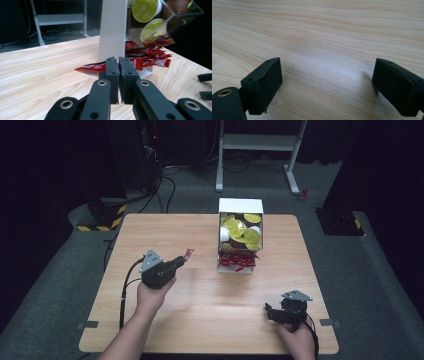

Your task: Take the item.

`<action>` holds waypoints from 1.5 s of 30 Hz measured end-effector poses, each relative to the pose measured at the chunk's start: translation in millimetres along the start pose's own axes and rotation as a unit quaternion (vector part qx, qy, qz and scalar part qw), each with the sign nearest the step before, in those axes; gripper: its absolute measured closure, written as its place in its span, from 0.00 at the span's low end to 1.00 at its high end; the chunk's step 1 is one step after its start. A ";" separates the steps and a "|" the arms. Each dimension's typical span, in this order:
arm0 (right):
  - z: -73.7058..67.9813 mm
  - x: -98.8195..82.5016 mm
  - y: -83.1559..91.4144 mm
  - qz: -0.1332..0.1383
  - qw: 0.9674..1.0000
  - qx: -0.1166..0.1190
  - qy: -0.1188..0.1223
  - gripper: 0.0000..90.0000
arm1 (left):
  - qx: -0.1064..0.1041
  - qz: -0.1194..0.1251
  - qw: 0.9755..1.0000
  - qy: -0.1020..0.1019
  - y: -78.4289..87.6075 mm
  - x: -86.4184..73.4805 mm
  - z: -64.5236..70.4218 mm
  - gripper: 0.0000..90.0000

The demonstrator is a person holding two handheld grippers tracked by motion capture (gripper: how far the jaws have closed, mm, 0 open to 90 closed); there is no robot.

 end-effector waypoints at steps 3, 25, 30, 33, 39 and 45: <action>0.0 0.0 0.0 0.000 1.000 0.000 0.000 0.10 | 0.005 0.003 1.000 0.003 -0.4 -0.7 -5.7 0.96; -0.1 -0.1 0.0 0.000 1.000 0.000 0.000 0.10 | 0.039 -0.022 0.998 0.033 -30.6 -28.2 -40.4 0.96; 0.2 0.1 0.0 0.000 1.000 0.000 0.001 0.10 | 0.044 -0.034 0.998 0.035 -37.8 -35.1 -43.3 0.96; 0.0 -0.1 0.1 0.000 1.000 0.000 0.000 0.10 | 0.047 -0.041 0.997 0.037 -42.4 -39.8 -45.4 0.96; 0.0 0.0 0.0 0.000 1.000 0.000 0.000 0.10 | 0.047 -0.060 0.996 0.043 -51.2 -51.1 -46.5 0.96; 0.0 0.0 0.0 0.000 1.000 0.000 0.000 0.10 | 0.050 -0.104 0.992 0.058 -60.4 -69.2 -48.2 0.95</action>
Point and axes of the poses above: each handheld gripper's, and its own axes: y roughly backward along the jaws, x roughly out of its top, z roughly to its right, the point moved 10 cm from there along -y, roughly forward along the jaws, and after that the axes turned 4 degrees about -y, right-handed, at the moved point
